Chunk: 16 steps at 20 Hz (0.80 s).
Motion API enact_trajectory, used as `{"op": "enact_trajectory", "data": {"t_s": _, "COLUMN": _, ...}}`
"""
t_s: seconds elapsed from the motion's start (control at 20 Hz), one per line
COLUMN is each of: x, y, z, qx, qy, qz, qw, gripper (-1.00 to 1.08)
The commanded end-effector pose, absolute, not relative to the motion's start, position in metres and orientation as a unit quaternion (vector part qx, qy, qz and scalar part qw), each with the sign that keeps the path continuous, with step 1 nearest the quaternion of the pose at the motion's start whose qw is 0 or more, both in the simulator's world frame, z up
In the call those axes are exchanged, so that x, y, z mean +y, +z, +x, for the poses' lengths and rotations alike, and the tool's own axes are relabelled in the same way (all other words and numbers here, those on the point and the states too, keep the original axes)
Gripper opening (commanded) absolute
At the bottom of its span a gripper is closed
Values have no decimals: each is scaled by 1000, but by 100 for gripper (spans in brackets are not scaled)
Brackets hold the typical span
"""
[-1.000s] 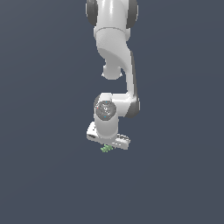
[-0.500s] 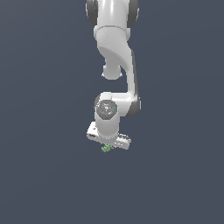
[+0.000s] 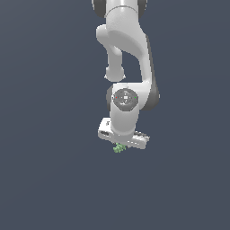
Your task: Pick up the object and move it to a goal position.
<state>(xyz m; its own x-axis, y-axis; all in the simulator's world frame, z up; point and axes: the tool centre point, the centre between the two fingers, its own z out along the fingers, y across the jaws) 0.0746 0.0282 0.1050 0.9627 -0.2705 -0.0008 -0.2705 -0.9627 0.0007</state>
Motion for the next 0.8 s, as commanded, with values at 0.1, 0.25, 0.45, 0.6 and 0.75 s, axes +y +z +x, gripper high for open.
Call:
{"op": "enact_trajectory", "data": {"t_s": 0.1, "x": 60, "y": 147, "z": 78, "qx": -136, "qy": 0, "qz": 991, "qw": 0, "gripper": -100}}
{"op": "enact_trajectory", "data": {"t_s": 0.25, "x": 81, "y": 175, "z": 81, "qx": -136, "qy": 0, "qz": 991, "qw": 0, "gripper": -100}}
{"op": "enact_trajectory", "data": {"t_s": 0.45, "x": 109, "y": 211, "z": 85, "qx": -136, "qy": 0, "qz": 991, "qw": 0, "gripper": -100}}
{"op": "enact_trajectory", "data": {"t_s": 0.6, "x": 127, "y": 235, "z": 88, "qx": -136, "qy": 0, "qz": 991, "qw": 0, "gripper": -100}}
{"op": "enact_trajectory", "data": {"t_s": 0.75, "x": 141, "y": 253, "z": 91, "qx": -136, "qy": 0, "qz": 991, "qw": 0, "gripper": -100}}
